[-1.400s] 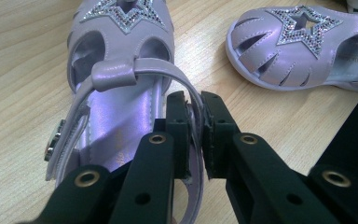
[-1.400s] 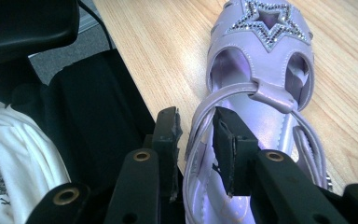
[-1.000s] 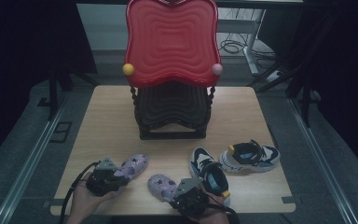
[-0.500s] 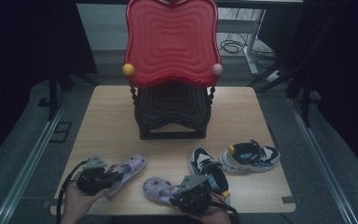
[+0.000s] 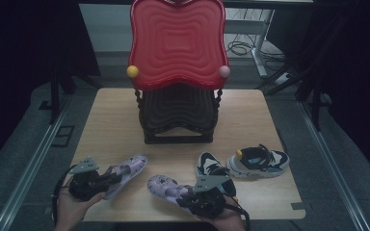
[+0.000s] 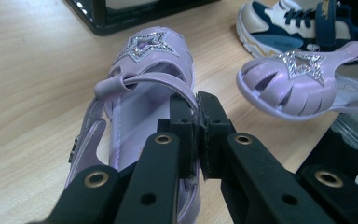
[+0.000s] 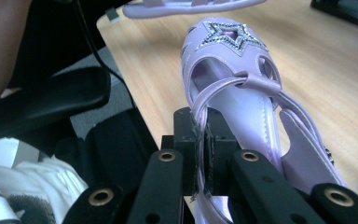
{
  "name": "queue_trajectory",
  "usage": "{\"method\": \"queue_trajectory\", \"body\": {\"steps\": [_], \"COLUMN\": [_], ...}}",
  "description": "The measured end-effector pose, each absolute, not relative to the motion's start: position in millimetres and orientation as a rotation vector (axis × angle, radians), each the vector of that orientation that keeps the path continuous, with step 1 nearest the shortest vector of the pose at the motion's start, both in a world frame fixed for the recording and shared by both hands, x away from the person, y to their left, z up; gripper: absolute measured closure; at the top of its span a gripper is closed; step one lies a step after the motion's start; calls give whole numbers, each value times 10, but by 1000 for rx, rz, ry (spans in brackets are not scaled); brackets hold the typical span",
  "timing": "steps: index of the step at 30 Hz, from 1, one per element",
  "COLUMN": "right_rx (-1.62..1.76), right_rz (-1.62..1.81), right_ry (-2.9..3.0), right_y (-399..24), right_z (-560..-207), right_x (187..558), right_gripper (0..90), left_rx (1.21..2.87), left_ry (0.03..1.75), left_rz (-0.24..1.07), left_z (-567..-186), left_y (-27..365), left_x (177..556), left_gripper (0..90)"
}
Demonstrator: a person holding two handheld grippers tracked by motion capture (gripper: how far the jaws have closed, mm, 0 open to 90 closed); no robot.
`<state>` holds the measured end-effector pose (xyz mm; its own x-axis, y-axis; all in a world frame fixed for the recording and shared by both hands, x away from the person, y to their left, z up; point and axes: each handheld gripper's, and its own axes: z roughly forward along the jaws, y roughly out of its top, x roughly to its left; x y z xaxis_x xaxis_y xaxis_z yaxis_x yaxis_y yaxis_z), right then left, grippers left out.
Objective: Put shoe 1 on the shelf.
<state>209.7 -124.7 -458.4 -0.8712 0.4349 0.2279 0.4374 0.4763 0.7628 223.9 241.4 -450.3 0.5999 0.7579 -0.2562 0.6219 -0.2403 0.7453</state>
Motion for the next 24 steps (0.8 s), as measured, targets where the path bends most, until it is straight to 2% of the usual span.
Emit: {"method": "queue_trajectory", "body": {"steps": [12, 24], "right_rx": [-825, -886], "right_rz": [-1550, -1647], "right_ry": [-2662, -2620], "right_y": [-1399, -1613], "right_z": [-4209, -3857], "right_x": [2228, 2485], "right_gripper": [859, 859], "left_rx": [1902, 1864], "left_ry": [1066, 1023], "left_rz": [255, 249], "left_z": [-4203, -3985], "left_y": [2454, 2370], "left_x": [2279, 2445], "left_gripper": [865, 865]}}
